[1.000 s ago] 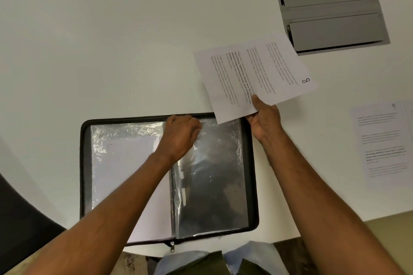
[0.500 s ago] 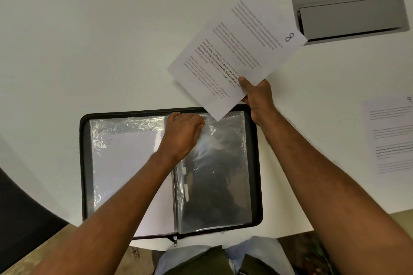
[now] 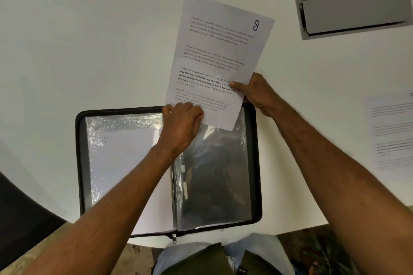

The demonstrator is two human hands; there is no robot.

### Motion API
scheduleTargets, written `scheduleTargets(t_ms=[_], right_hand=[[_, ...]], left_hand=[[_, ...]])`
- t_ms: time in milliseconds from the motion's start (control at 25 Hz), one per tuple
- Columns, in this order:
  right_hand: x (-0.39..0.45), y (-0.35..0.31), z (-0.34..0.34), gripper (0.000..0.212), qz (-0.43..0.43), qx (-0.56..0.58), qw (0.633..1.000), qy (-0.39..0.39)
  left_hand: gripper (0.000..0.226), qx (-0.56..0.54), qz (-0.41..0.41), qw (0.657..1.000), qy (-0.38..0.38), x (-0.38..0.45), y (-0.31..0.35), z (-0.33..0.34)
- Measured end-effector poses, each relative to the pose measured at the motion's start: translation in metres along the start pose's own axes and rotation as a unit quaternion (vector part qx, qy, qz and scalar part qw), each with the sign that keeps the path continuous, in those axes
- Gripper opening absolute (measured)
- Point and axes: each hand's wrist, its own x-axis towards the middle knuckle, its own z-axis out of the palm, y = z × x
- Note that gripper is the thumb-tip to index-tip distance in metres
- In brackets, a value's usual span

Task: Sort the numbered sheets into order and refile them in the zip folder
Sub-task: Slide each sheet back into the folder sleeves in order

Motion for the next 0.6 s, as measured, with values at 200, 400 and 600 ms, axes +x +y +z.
scheduleTargets(t_ms=[200,400,600], right_hand=[[0.002,0.003,-0.011,0.038,0.003,-0.041,0.999,-0.034],[0.007,0.003,-0.016,0.035,-0.024,-0.080,0.996,-0.030],[0.010,0.002,-0.020,0.035,-0.023,-0.105,0.993,-0.038]], left_hand=[[0.010,-0.027,-0.018,0.999,-0.024,0.003,-0.010,-0.003],[0.008,-0.026,-0.024,0.998,-0.049,0.006,-0.027,-0.014],[0.015,0.026,-0.050,0.996,-0.073,0.011,-0.046,-0.023]])
